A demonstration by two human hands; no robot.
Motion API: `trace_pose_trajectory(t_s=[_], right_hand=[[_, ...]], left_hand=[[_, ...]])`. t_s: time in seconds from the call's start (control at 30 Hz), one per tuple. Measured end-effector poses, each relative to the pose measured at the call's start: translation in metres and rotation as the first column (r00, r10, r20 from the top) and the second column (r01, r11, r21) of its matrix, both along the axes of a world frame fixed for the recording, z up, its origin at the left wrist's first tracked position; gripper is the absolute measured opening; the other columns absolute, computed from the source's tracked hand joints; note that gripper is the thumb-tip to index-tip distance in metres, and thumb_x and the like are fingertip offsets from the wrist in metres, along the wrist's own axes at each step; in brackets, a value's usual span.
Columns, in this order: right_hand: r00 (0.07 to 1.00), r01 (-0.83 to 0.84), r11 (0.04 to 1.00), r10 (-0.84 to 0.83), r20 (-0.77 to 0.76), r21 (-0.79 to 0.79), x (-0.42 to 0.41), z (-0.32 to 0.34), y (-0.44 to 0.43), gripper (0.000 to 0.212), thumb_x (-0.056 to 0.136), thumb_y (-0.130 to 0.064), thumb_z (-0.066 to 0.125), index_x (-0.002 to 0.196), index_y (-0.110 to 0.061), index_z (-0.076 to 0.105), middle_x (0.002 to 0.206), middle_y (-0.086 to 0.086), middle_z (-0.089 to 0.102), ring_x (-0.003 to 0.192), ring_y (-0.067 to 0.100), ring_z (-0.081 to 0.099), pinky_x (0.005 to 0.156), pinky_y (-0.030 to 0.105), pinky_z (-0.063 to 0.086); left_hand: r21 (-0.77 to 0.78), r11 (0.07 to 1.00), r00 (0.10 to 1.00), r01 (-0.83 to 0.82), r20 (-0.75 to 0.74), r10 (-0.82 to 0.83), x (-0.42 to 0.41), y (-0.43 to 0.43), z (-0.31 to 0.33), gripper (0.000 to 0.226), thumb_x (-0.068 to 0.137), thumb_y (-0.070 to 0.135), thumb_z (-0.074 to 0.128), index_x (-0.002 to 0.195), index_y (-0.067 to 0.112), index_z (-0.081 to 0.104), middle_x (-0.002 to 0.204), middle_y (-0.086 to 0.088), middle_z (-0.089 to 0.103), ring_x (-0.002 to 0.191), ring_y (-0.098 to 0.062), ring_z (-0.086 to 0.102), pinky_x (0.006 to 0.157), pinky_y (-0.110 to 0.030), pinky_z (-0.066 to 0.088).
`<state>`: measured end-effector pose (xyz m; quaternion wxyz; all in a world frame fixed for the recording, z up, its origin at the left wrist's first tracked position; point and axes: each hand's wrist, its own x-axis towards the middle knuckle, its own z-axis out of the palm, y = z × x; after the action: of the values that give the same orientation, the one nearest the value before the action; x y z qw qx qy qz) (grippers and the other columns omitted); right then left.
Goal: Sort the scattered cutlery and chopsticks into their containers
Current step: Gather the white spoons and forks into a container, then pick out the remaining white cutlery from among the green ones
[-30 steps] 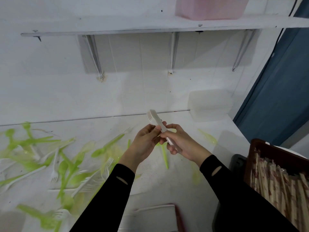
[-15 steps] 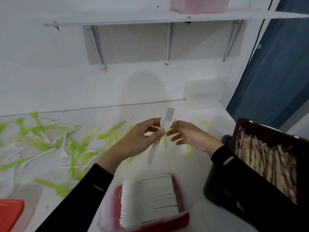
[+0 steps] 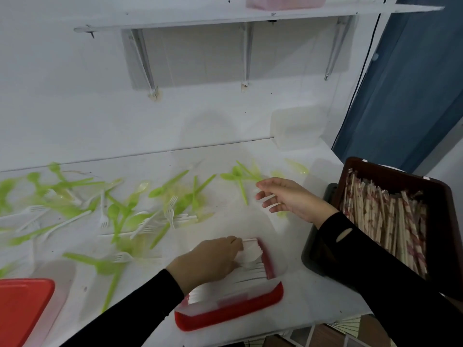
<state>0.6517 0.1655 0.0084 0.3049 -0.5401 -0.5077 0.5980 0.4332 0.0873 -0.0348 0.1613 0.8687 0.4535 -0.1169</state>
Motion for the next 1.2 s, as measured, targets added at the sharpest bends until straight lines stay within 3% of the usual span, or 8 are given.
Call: trace_pose_trajectory(t_s=[0.1, 0.33, 0.5, 0.77, 0.97, 1.07, 1.2], right_hand=[[0.999, 0.013, 1.000, -0.013, 0.030, -0.011, 0.000, -0.002, -0.002, 0.034, 0.094, -0.034, 0.064, 0.118, -0.010, 0.062, 0.096, 0.001, 0.074, 0.075, 0.015, 0.065, 0.069, 0.027, 0.052], [0.997, -0.015, 1.000, 0.017, 0.082, -0.020, -0.001, -0.008, -0.002, 0.029, 0.094, -0.034, 0.063, 0.115, -0.014, 0.064, 0.097, 0.000, 0.074, 0.078, 0.014, 0.066, 0.073, 0.030, 0.052], [0.996, -0.013, 1.000, 0.015, 0.085, -0.025, -0.001, -0.008, 0.000, 0.027, 0.095, -0.034, 0.063, 0.114, -0.015, 0.065, 0.096, -0.001, 0.074, 0.077, 0.014, 0.066, 0.070, 0.028, 0.053], [0.994, -0.025, 0.999, 0.029, 0.105, -0.035, 0.000, -0.007, -0.001, 0.027, 0.096, -0.033, 0.062, 0.115, -0.015, 0.065, 0.102, 0.002, 0.074, 0.078, 0.014, 0.066, 0.071, 0.028, 0.052], [0.994, -0.041, 0.999, 0.044, 0.101, -0.031, 0.001, -0.007, -0.001, 0.028, 0.095, -0.034, 0.062, 0.114, -0.015, 0.065, 0.103, 0.003, 0.074, 0.079, 0.014, 0.066, 0.072, 0.028, 0.052], [0.993, -0.054, 0.998, 0.056, 0.103, -0.028, 0.000, -0.007, -0.002, 0.029, 0.095, -0.035, 0.063, 0.115, -0.015, 0.065, 0.101, 0.001, 0.074, 0.079, 0.014, 0.066, 0.073, 0.028, 0.053], [0.986, -0.086, 0.996, 0.088, 0.142, -0.014, 0.000, -0.008, -0.003, 0.030, 0.094, -0.037, 0.063, 0.115, -0.017, 0.065, 0.101, -0.001, 0.075, 0.077, 0.012, 0.066, 0.075, 0.029, 0.053]], left_hand=[[0.065, 0.998, 1.000, 0.008, -0.026, -0.007, 0.003, -0.004, -0.004, 0.039, 0.102, 0.027, 0.044, 0.138, 0.013, 0.040, 0.138, -0.006, 0.048, 0.125, -0.026, 0.048, 0.098, -0.040, 0.043], [0.034, 0.999, 0.996, -0.011, 0.086, 0.008, -0.002, 0.007, -0.008, 0.037, 0.101, 0.022, 0.043, 0.136, 0.009, 0.040, 0.133, -0.010, 0.049, 0.121, -0.029, 0.048, 0.099, -0.043, 0.041], [0.054, 0.998, 0.999, 0.021, 0.036, -0.023, -0.003, 0.001, -0.016, 0.034, 0.100, 0.013, 0.040, 0.133, 0.005, 0.042, 0.129, -0.012, 0.045, 0.113, -0.028, 0.046, 0.096, -0.041, 0.042], [0.117, 0.993, 1.000, -0.030, 0.014, 0.028, 0.004, 0.002, -0.010, 0.032, 0.102, 0.019, 0.043, 0.133, 0.009, 0.044, 0.127, -0.007, 0.047, 0.114, -0.026, 0.050, 0.091, -0.041, 0.047], [0.289, 0.952, 0.991, -0.100, -0.055, 0.121, 0.006, 0.002, 0.003, 0.021, 0.099, 0.017, 0.051, 0.120, 0.015, 0.054, 0.117, -0.003, 0.055, 0.112, -0.022, 0.052, 0.077, -0.035, 0.045], [0.268, 0.955, 0.985, -0.123, -0.088, 0.151, 0.008, 0.001, 0.009, 0.014, 0.098, 0.014, 0.052, 0.112, 0.015, 0.053, 0.113, -0.005, 0.056, 0.105, -0.026, 0.057, 0.072, -0.034, 0.040], [0.190, 0.967, 0.982, -0.169, -0.055, 0.183, 0.006, 0.004, 0.011, 0.015, 0.096, 0.015, 0.052, 0.109, 0.016, 0.061, 0.113, -0.004, 0.058, 0.102, -0.026, 0.060, 0.077, -0.034, 0.046]])
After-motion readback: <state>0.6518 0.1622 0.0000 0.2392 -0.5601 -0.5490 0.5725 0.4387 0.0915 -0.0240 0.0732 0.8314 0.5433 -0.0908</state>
